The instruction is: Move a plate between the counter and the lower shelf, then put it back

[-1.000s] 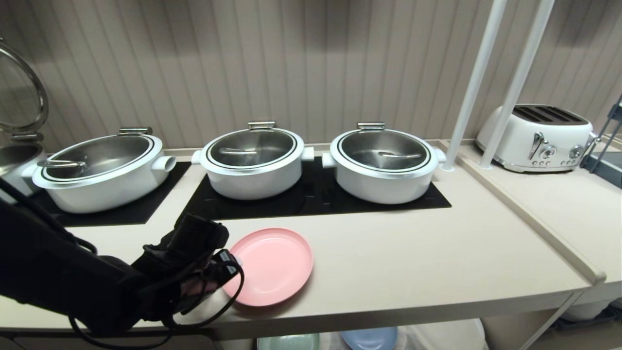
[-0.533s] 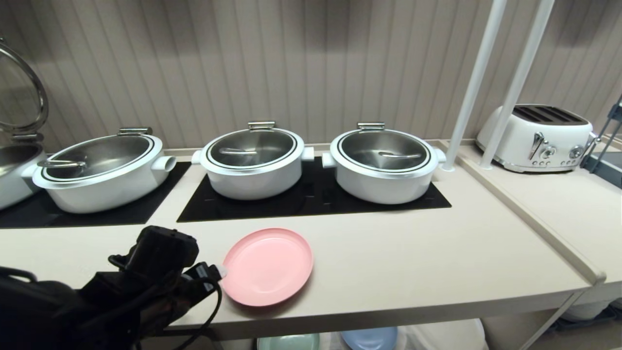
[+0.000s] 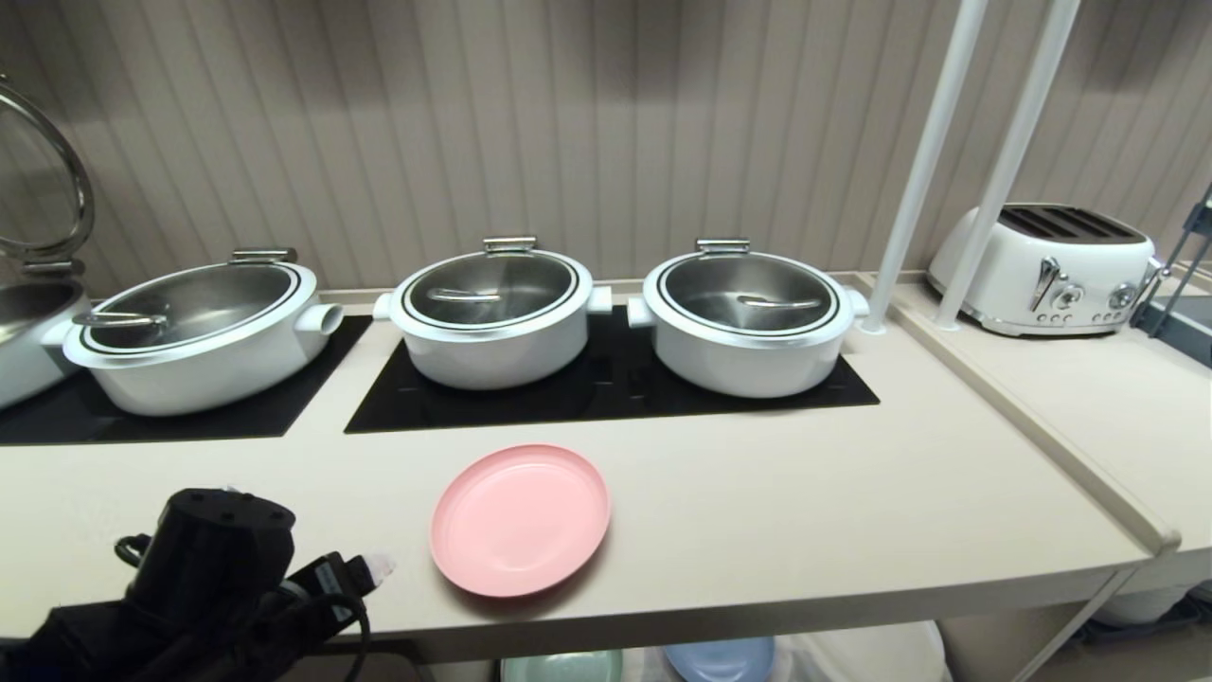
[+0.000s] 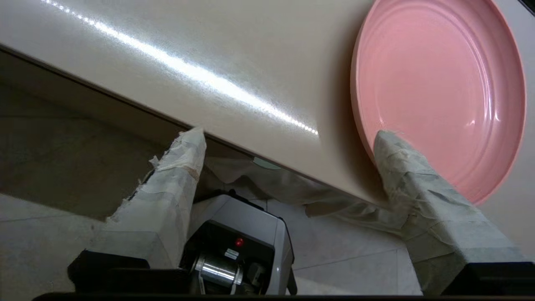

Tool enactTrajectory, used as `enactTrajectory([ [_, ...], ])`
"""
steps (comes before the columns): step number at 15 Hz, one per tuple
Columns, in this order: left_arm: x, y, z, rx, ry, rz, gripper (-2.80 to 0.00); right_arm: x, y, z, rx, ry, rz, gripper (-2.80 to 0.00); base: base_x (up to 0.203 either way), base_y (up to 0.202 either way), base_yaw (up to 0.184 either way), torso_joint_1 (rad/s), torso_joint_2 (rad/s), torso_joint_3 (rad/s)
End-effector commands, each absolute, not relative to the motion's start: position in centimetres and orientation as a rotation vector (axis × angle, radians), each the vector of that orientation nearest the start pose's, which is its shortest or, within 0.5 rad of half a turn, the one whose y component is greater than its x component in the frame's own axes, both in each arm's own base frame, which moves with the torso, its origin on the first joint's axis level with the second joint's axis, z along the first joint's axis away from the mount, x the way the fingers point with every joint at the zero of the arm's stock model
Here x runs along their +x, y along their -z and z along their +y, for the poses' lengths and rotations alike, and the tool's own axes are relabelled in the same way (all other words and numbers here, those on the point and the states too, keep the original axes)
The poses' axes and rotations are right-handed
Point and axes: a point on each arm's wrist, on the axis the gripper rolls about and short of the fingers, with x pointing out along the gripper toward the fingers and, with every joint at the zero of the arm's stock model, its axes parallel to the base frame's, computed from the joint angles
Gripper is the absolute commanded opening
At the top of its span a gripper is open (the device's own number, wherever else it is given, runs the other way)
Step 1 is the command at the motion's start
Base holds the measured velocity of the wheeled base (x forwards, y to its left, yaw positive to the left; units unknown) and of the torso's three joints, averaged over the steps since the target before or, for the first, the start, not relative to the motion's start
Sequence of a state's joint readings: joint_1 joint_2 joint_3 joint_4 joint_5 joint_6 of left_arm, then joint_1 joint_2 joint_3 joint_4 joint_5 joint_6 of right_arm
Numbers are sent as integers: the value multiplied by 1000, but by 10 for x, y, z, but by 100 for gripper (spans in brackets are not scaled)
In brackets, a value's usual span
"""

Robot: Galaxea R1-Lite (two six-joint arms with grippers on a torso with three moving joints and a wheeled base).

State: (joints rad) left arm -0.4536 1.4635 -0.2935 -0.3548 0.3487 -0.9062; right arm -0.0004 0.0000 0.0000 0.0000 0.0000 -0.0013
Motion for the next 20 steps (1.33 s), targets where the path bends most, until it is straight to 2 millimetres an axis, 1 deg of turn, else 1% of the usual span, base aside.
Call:
enactTrajectory([
  [1, 156, -96, -67, -555, -238, 708, -280, -23, -75, 0, -2, 1, 0, -280, 0, 0, 0, 0, 0, 0],
  [7, 157, -95, -68, -545, -239, 709, -280, -23, -75, 0, -2, 1, 0, -280, 0, 0, 0, 0, 0, 0],
  [12, 151, -90, -62, -450, -291, 690, -280, -23, -75, 0, -2, 0, 0, -280, 0, 0, 0, 0, 0, 0],
  [14, 149, -95, -59, -439, -307, 652, -280, -23, -75, 0, -2, 1, 0, -280, 0, 0, 0, 0, 0, 0],
  [17, 139, -93, -48, -426, -347, 637, -280, -23, -75, 0, -2, 0, 0, -280, 0, 0, 0, 0, 0, 0],
  [19, 130, -93, -42, -401, -336, 628, -280, -23, -75, 0, -2, 2, 0, -280, 0, 0, 0, 0, 0, 0],
  [20, 122, -90, -38, -356, -323, 636, -280, -23, -75, 0, -2, 1, 0, -280, 0, 0, 0, 0, 0, 0],
])
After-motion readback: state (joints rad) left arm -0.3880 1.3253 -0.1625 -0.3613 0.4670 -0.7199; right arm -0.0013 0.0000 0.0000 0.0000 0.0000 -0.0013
